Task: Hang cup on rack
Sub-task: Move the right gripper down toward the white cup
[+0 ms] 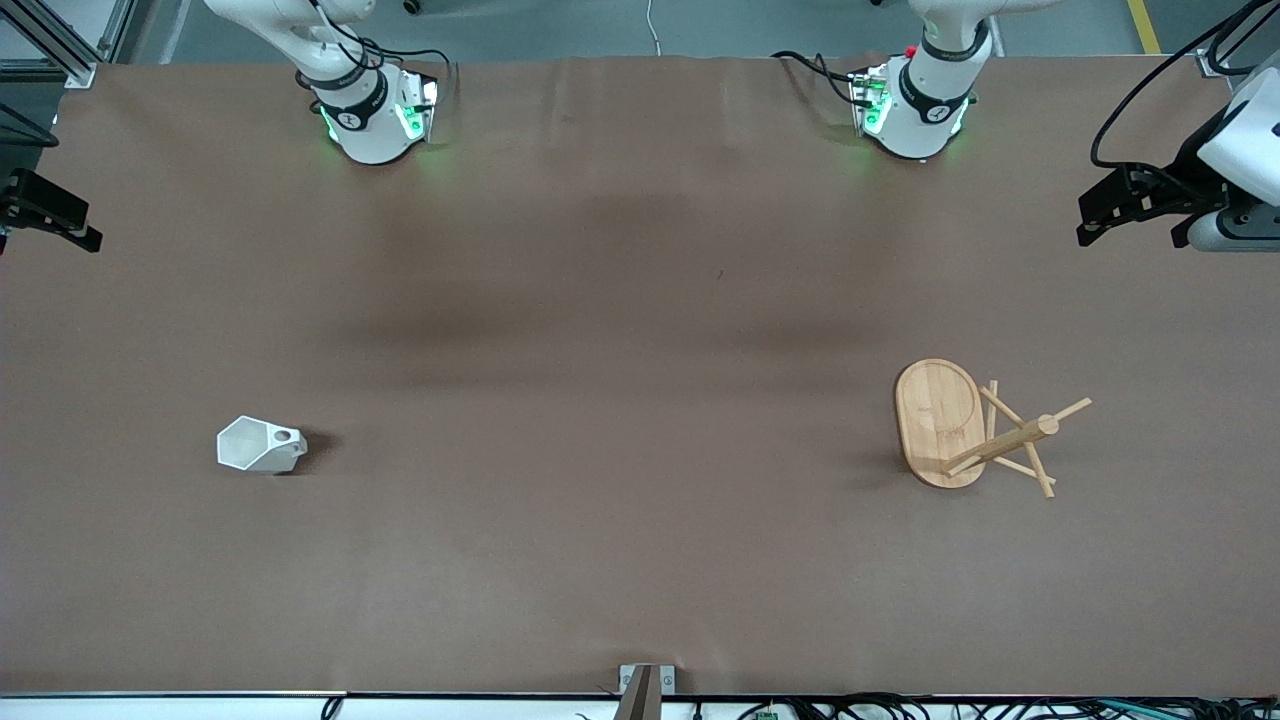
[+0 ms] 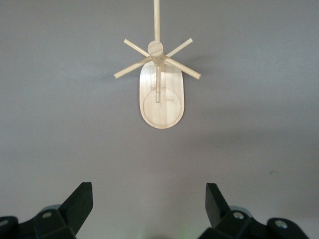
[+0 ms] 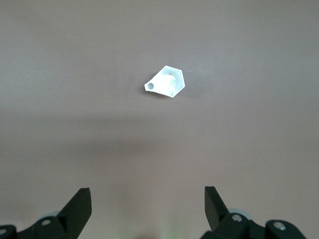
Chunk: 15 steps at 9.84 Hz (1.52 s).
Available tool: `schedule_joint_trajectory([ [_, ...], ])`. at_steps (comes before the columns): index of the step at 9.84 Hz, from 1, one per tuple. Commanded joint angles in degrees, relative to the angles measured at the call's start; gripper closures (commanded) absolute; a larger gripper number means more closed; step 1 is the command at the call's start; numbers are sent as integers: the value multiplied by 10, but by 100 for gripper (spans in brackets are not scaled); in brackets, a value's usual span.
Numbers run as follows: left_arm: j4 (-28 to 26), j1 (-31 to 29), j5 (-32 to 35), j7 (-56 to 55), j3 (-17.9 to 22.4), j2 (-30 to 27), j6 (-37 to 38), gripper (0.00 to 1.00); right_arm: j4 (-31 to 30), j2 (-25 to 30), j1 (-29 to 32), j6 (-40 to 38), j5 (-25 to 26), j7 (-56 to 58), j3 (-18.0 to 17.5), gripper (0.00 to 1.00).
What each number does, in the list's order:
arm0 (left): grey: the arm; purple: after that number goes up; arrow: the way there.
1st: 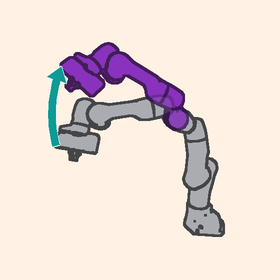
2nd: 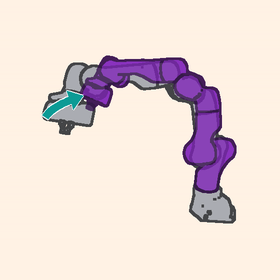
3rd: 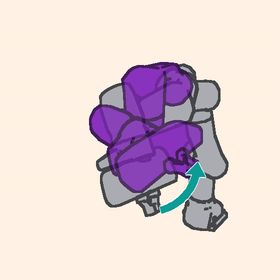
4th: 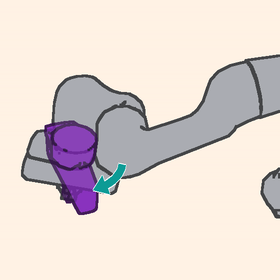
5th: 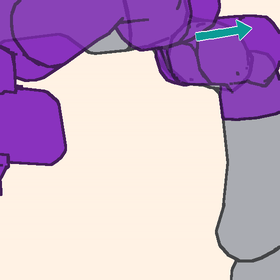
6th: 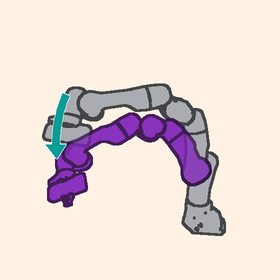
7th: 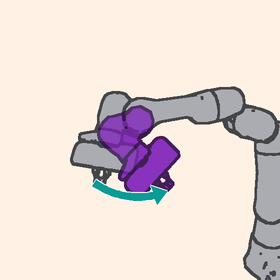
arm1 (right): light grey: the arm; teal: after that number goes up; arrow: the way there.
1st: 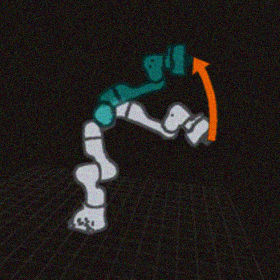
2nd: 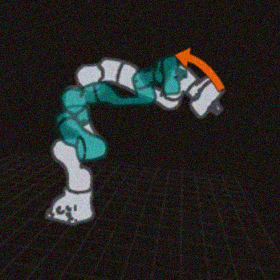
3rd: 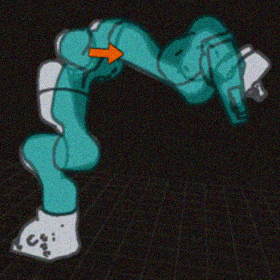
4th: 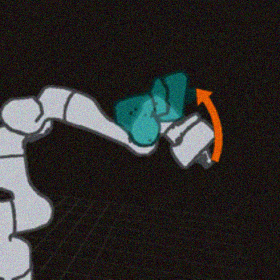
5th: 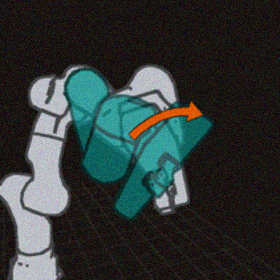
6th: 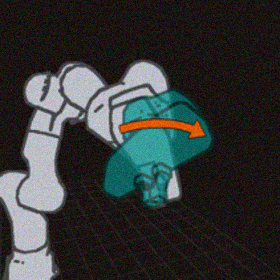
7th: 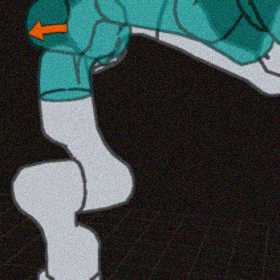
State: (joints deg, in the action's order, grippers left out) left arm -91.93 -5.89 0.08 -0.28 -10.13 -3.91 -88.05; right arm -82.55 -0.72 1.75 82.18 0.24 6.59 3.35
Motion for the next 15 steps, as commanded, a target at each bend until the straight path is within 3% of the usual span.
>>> schedule_joint_trajectory([
  [1,-4,-4,6,26,0,10,7,0,-17,6,12,17,3,8,0,0],
  [5,-5,-2,1,31,4,11,7,0,-28,-53,40,105,3,8,0,0],
  [9,-6,-3,1,32,3,11,7,0,-181,-89,52,355,3,7,0,1],
  [15,-5,-4,0,32,3,11,7,0,-186,-224,53,460,1,6,-2,1],
])
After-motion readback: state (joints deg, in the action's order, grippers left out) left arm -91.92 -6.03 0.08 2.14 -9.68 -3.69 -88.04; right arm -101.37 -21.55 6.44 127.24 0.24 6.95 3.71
